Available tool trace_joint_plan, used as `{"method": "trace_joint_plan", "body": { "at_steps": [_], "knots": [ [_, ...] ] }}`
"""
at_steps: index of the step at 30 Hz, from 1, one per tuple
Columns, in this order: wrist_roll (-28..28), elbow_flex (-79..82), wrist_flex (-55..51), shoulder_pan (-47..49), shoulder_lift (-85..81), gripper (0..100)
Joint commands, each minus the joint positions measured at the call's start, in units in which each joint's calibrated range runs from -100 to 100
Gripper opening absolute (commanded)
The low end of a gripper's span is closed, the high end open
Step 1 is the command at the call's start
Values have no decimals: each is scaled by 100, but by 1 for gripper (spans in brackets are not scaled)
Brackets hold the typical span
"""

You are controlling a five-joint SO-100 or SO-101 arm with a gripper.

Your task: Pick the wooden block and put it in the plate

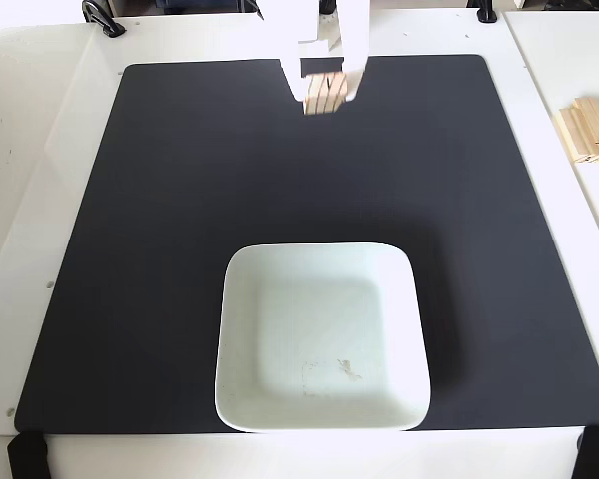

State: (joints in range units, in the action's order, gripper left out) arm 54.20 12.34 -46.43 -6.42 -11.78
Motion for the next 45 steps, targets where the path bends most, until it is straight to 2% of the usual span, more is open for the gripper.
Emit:
{"method": "trace_joint_plan", "body": {
  "at_steps": [1, 5, 15, 22, 28, 34, 37, 42, 45],
  "knots": [
    [47, -348, 962, -30, 534, 1],
    [15, -1248, 1430, -30, 1644, 1],
    [5, -3398, 1448, -30, 4000, 1],
    [-1, -3353, 1395, -41, 4119, 1],
    [-326, -3227, 1448, 37, 4102, 2],
    [-321, -3209, 1421, 15, 4102, 2],
    [-321, -3209, 1404, -18, 4093, 9],
    [-359, -3200, 1395, -30, 4093, 30],
    [-348, -3200, 1395, -41, 4093, 34]
  ]
}}
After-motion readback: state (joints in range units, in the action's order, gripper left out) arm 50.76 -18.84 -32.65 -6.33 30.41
